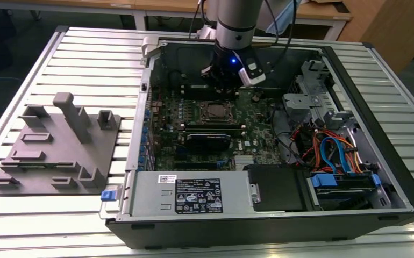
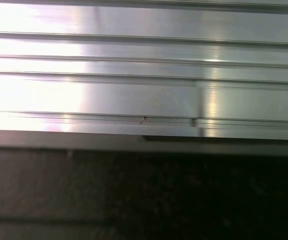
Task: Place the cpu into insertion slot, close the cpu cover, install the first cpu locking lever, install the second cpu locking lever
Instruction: 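Install the first cpu locking lever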
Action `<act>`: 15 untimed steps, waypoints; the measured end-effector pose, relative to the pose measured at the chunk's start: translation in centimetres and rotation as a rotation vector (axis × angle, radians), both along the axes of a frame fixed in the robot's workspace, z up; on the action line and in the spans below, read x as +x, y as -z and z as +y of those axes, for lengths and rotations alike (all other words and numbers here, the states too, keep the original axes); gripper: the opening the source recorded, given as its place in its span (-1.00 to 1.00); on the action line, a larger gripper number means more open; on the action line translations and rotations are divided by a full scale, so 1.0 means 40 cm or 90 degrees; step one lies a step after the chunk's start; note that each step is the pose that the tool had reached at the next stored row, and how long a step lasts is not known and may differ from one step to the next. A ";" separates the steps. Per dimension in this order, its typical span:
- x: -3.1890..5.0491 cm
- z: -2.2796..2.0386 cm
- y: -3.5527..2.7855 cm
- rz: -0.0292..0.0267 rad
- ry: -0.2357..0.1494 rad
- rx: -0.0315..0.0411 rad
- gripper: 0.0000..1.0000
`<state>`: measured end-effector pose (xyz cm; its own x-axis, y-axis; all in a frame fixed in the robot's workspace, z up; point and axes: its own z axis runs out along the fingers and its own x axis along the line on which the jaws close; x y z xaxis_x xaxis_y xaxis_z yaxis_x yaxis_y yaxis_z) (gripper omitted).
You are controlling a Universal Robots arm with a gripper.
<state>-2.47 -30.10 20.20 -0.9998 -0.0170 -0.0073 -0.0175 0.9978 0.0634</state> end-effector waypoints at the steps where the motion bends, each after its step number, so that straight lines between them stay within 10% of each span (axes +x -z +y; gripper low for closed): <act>1: 0.000 0.000 -0.001 0.0000 0.000 0.0000 -0.80; 15: 0.004 -0.001 0.007 0.0000 0.000 -0.0010 -0.80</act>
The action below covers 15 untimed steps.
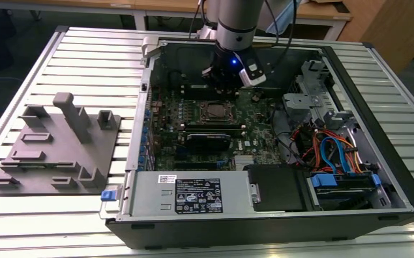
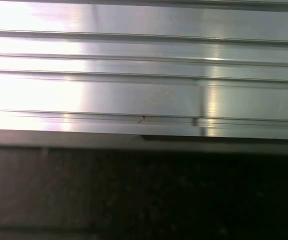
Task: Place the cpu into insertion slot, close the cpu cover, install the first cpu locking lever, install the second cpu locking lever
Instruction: 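Install the first cpu locking lever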
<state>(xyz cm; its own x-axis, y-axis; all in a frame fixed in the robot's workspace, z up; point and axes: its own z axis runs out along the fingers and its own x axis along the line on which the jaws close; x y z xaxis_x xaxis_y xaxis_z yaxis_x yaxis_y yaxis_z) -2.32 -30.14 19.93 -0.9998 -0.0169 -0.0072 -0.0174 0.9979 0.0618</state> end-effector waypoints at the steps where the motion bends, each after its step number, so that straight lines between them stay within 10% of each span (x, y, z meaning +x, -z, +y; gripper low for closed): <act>1: 0.000 0.000 0.000 0.0000 0.000 -0.0001 -0.80; 15: 0.000 0.000 -0.005 -0.0001 0.000 -0.0007 -0.80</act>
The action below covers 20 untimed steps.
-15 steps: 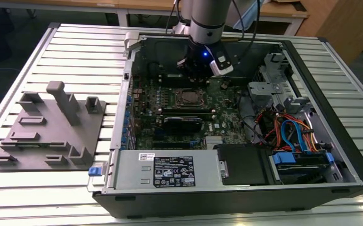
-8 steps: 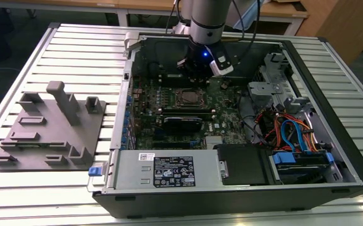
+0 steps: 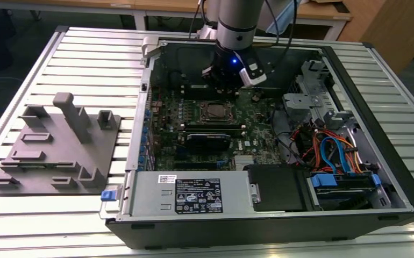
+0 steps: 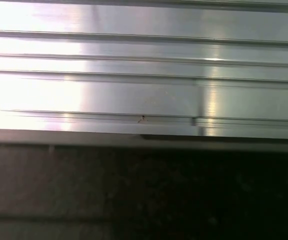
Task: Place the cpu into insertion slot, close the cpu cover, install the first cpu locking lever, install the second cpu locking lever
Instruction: 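Install the first cpu locking lever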
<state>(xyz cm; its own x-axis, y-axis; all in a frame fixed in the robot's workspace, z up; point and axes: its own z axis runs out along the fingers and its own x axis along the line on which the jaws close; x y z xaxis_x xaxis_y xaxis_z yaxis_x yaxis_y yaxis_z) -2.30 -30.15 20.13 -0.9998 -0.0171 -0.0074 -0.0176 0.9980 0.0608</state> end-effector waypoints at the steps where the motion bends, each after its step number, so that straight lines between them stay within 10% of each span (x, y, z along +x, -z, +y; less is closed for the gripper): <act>1: 0.000 0.000 0.001 0.0001 0.000 -0.0010 -0.80; 16: 0.000 0.000 0.000 0.0000 0.000 -0.0029 -0.80; 20: 0.000 -0.002 0.007 0.0004 0.000 -0.0103 -0.80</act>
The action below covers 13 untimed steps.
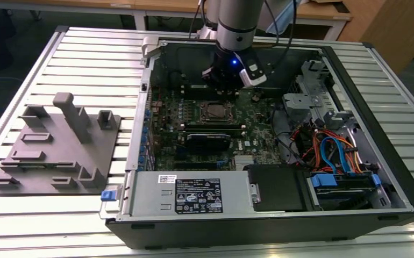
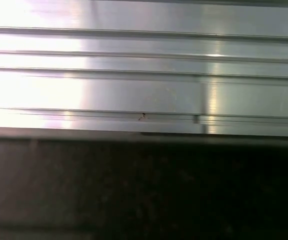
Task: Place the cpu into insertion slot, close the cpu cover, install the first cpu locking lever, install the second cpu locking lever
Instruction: 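Install the first cpu locking lever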
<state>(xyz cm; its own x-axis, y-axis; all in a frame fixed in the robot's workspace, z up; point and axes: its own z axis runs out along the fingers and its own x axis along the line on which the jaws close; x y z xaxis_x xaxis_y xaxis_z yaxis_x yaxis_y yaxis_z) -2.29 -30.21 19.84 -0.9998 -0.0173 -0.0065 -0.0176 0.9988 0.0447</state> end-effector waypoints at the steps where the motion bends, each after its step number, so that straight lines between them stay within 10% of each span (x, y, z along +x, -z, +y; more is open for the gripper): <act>1: 0.000 0.000 0.001 0.0000 0.000 -0.0007 -0.80; 13: 0.000 0.000 -0.005 -0.0004 0.000 -0.0010 -0.80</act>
<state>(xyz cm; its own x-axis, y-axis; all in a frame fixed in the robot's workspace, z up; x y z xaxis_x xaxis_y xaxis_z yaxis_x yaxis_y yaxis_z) -2.28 -30.21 20.05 -0.9998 -0.0172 -0.0071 -0.0175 0.9989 0.0432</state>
